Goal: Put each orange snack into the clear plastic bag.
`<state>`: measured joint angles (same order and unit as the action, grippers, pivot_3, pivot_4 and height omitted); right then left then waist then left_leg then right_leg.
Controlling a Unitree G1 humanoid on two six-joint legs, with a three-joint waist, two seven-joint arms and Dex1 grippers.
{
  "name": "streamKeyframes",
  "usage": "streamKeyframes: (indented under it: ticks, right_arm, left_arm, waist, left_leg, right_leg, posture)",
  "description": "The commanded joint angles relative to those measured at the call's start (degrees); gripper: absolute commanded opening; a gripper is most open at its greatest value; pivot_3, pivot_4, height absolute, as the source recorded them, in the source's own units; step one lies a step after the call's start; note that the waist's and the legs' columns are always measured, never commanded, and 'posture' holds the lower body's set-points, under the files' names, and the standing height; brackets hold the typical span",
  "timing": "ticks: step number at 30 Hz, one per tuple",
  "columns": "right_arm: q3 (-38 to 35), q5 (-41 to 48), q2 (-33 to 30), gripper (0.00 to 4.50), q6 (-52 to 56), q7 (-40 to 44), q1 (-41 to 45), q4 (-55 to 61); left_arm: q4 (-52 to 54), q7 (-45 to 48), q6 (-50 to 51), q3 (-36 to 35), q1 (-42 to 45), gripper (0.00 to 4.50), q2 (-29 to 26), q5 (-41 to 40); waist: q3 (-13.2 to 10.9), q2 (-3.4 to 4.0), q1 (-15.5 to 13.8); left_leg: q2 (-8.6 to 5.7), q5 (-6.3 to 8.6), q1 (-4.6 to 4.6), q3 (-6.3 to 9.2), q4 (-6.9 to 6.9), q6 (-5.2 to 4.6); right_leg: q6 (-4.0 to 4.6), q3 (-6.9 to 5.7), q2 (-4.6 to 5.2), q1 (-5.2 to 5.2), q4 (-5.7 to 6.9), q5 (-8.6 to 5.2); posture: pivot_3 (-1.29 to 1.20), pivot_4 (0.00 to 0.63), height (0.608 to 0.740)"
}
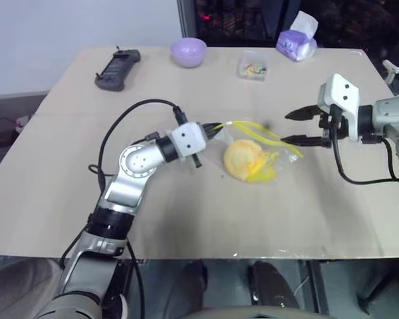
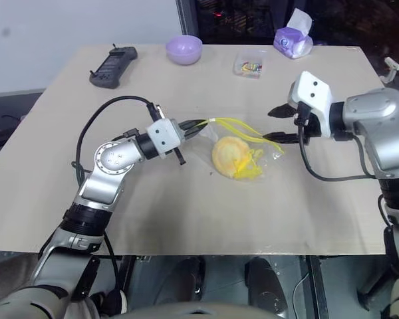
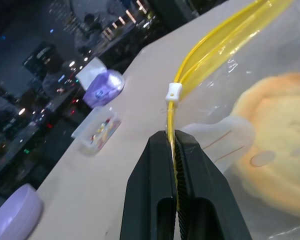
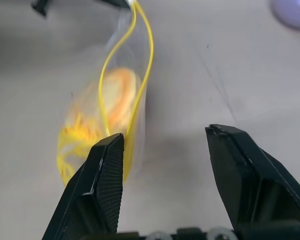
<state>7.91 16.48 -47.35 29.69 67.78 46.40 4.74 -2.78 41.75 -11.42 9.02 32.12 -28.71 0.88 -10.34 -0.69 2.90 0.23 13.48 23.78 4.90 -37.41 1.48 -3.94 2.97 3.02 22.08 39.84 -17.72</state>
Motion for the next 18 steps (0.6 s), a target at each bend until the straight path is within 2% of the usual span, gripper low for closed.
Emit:
streamKeyframes:
  ticks: [1,12,18]
  right_arm:
    - [-1.5,1.4,3.5,2.81,1.3,-3.6,3.6,3.8]
    - [2.5,-1.8,12.2,2.81,-5.2,-7.4,5.5,4.3]
    - [5.1,-5.0,14.0,2.81,-8.4,-7.8,5.1,3.4]
  left_arm:
    - [3.2,0.7,-0.6,-1.2,0.0,0.0,-0.5,-1.5]
    - [4.9,2.3,-1.3,-0.7,-0.8,0.0,-0.8,-2.3]
    - [5.5,2.7,-0.9,-0.8,-0.9,0.0,-0.8,-2.5]
  waist:
    - [0.0,0.0,0.0]
    - [0.0,0.0,-0.6]
    - [0.0,0.0,-0.5]
  left_leg:
    - [0.0,0.0,0.0,0.02,0.0,0.0]
    - [-0.06,0.0,0.06,0.08,-0.02,0.01]
    - [-0.05,-0.01,0.04,0.08,-0.02,0.01]
  right_leg:
    - [0.0,-0.01,0.0,0.0,0.0,0.0]
    - [0.0,-0.09,0.04,-0.01,-0.04,0.0]
    - [0.0,-0.09,0.02,0.0,-0.02,0.0]
  posture:
    - [0.0,0.15,0.74]
    - [0.0,0.15,0.74]
    - [0.0,0.15,0.74]
